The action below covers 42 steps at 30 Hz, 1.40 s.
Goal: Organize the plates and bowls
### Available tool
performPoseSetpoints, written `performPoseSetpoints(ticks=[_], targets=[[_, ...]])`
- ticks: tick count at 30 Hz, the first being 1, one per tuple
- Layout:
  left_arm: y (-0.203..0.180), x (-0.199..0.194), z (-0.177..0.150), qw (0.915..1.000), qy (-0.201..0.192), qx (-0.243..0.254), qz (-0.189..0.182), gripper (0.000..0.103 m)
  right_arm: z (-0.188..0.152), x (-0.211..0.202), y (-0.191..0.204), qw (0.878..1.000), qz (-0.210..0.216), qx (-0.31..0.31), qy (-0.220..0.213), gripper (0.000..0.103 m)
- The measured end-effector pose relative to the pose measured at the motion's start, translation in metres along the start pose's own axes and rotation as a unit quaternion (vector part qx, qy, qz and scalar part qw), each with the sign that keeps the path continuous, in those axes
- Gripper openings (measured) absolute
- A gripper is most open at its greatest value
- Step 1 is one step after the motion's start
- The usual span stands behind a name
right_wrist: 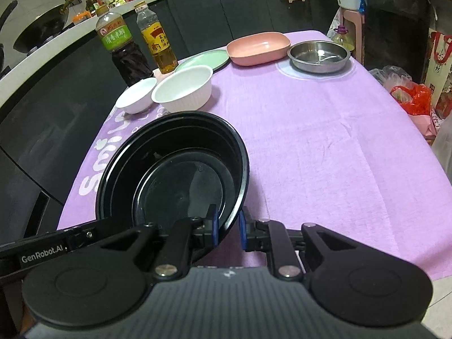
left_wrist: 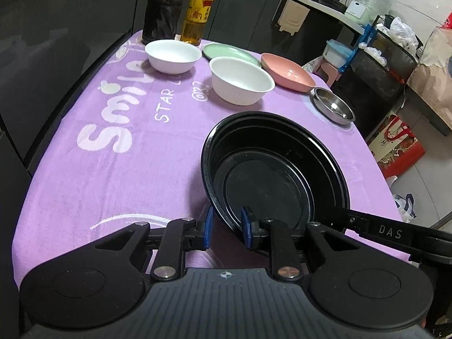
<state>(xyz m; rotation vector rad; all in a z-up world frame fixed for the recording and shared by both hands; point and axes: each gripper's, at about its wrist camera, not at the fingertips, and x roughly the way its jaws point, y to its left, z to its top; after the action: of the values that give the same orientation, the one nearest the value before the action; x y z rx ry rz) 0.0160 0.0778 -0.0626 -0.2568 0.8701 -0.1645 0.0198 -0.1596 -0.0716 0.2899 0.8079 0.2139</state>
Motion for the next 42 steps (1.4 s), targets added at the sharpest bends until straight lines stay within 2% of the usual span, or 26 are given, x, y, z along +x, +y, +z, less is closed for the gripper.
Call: performPoseSetpoints(ticks=[4, 11, 14, 17, 22, 30, 35, 42], targets=[[0.003, 0.002, 0.002, 0.9999, 0.006, -0.005, -0.012, 0.023, 0.001, 0.004, 0.000, 1.000, 0.000, 0.003, 0.006, 0.019], [0.009, 0.001, 0.002, 0.9995, -0.001, -0.017, -0.027, 0.025, 0.002, 0.005, -0.006, 1.000, 0.011, 0.012, 0.012, 0.019], [0.012, -0.002, 0.001, 0.9992, -0.011, -0.013, -0.035, 0.025, 0.001, 0.006, -0.007, 1.000, 0.017, 0.015, 0.016, 0.024], [0.016, -0.005, 0.002, 0.9986, -0.017, -0.015, -0.047, 0.032, 0.001, 0.006, -0.010, 0.999, 0.022, 0.020, 0.019, 0.032], [0.018, -0.018, 0.003, 0.9988, -0.047, -0.007, -0.014, 0.033, 0.004, -0.002, -0.014, 1.000, 0.022, 0.021, 0.005, 0.035], [0.026, -0.028, 0.023, 0.9965, -0.082, -0.019, -0.001, 0.035, 0.023, -0.014, -0.022, 0.999, 0.012, 0.015, -0.033, 0.037], [0.027, -0.015, 0.050, 0.9954, -0.091, -0.029, 0.012, 0.035, 0.047, -0.005, -0.025, 0.999, 0.010, -0.005, -0.033, 0.037], [0.021, 0.023, 0.097, 0.9947, -0.091, -0.035, 0.032, 0.036, 0.083, 0.019, -0.026, 0.999, 0.014, -0.034, -0.029, 0.037]])
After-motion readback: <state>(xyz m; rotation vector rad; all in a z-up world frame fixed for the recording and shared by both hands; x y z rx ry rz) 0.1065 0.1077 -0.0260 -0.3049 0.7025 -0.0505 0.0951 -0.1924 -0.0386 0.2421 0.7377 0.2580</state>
